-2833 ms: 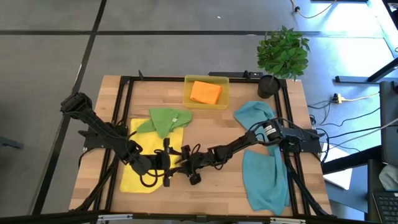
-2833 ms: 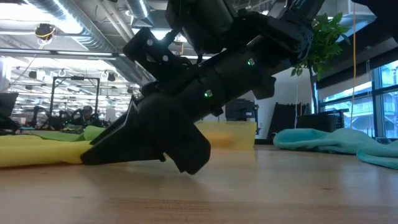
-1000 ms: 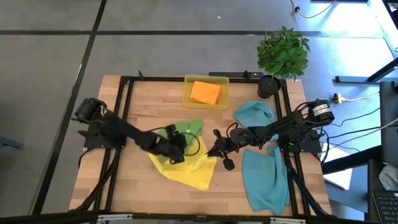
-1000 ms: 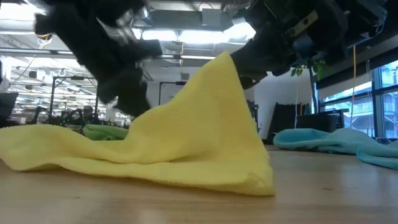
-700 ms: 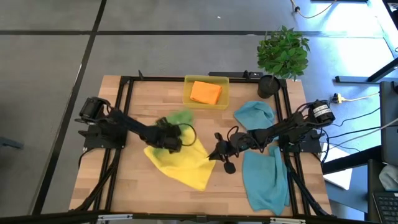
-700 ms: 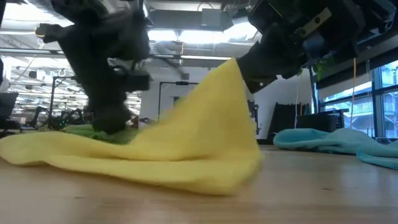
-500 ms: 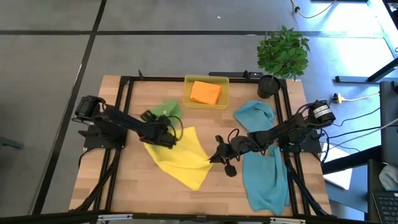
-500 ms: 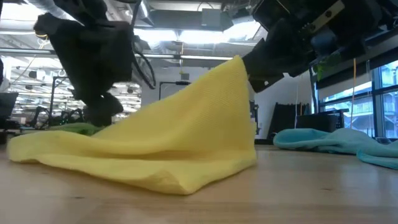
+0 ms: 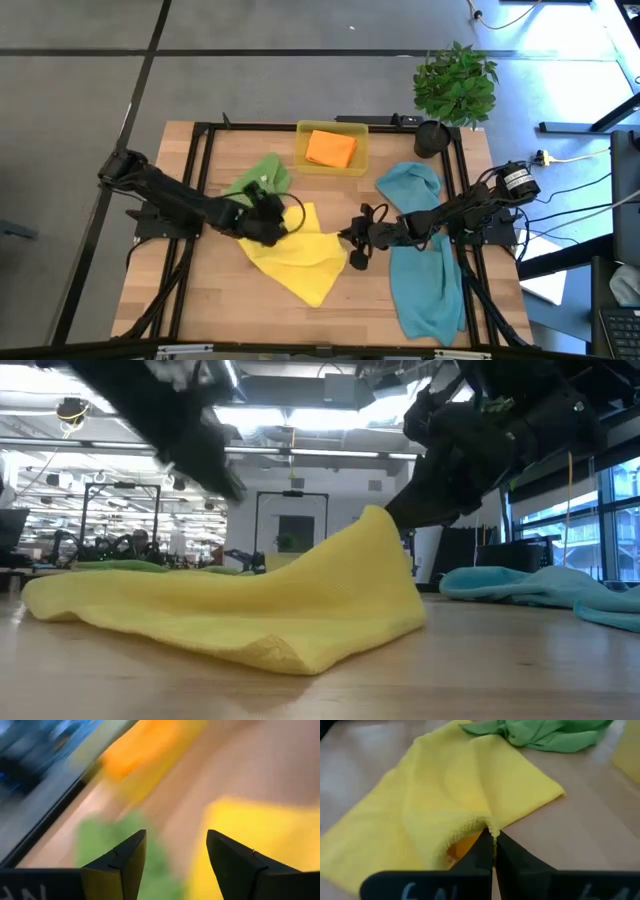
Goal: Fold microfiber towels
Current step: Fold the yellow microfiber cloth
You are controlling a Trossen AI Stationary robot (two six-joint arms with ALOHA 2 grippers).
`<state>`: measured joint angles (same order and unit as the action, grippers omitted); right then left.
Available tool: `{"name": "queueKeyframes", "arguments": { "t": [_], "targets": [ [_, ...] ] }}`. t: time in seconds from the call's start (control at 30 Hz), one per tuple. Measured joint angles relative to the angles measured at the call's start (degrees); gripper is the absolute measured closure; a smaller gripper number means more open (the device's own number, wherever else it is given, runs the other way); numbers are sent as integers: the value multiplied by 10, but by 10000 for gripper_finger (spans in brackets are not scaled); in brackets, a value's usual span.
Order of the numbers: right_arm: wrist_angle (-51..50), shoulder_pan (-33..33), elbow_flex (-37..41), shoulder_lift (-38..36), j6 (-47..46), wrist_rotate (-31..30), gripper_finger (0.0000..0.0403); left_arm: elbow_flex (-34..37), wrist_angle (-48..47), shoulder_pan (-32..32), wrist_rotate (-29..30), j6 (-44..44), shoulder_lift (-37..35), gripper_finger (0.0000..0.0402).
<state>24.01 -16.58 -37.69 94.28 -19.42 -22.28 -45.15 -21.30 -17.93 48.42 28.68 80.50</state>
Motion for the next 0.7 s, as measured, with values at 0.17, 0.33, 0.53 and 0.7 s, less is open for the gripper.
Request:
{"name": "queueKeyframes", "arguments": {
  "t": [0.17,0.33,0.53,0.7],
  "targets": [
    [1,14,0,0,1,-2,396,-3,309,-67,-110,-210,9,202],
    [-3,22,0,0,2,-2,396,-10,328,-125,-186,-236,77,203],
    [-3,31,0,-1,10,-2,396,-70,327,-171,-242,-222,218,203],
    [-3,33,0,-1,4,9,396,-154,325,-183,-277,-271,303,203]
  ]
}}
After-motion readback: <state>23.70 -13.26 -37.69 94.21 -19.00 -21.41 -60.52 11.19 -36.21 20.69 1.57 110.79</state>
